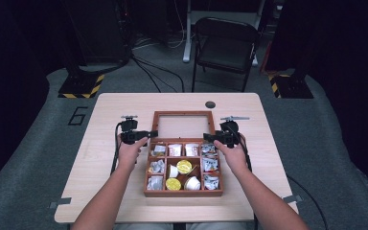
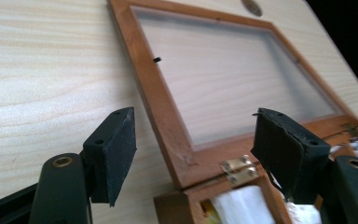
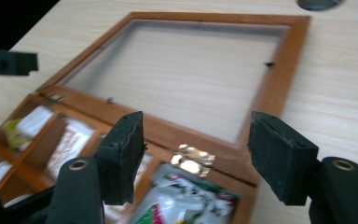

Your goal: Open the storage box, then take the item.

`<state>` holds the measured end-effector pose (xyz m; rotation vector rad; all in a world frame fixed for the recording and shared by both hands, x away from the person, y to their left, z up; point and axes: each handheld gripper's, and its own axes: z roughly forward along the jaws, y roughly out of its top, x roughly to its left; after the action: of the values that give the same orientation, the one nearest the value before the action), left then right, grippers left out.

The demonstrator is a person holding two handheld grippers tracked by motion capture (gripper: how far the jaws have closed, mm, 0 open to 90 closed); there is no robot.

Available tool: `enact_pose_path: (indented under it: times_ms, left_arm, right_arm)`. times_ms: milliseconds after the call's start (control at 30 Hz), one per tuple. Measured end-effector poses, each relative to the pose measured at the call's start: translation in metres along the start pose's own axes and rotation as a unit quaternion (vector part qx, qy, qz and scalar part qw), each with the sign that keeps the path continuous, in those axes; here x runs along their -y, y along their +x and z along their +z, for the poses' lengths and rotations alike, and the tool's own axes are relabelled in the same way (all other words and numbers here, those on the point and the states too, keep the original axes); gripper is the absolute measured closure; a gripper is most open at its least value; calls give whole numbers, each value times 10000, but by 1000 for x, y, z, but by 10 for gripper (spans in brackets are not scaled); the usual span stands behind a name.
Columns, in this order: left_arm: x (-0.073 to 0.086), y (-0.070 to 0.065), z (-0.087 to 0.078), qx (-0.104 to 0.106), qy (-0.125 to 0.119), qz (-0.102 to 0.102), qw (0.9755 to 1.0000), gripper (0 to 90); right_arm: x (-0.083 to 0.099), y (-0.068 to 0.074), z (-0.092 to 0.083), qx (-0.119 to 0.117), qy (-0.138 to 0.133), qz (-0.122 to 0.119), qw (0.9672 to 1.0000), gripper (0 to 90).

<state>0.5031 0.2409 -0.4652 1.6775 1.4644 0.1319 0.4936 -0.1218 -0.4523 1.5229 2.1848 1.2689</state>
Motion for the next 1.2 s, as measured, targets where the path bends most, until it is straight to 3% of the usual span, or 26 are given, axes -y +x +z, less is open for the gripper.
enact_pose_path:
  times_ms: [167,200,300,433,567,800,1067,1200]
  left_arm:
    - [1,-4,-20,-27,-145,207,9997,299]
    - [2,-4,-23,15,-210,165,9996,299]
    - [5,-2,-30,77,-244,81,9996,303]
    - [9,-1,-37,-33,-290,161,9994,315]
    - [12,-4,-41,48,-314,172,9993,333]
    - [15,-10,-50,109,-274,477,9984,336]
    - [22,-13,-60,160,-277,627,9975,334]
    - [25,-11,-63,209,-336,527,9978,334]
  right_arm:
    - [3,19,-7,-153,118,-382,9991,348]
    - [4,22,-7,-177,145,-497,9985,348]
    - [8,30,-8,-172,136,-634,9977,348]
    - [11,35,-9,-186,135,-691,9973,348]
    - [17,42,-11,-271,125,-762,9966,348]
    - [31,60,-15,-377,246,-1101,9929,359]
    - [46,71,-9,-579,420,-1075,9916,367]
    - [55,76,-7,-636,538,-1088,9906,371]
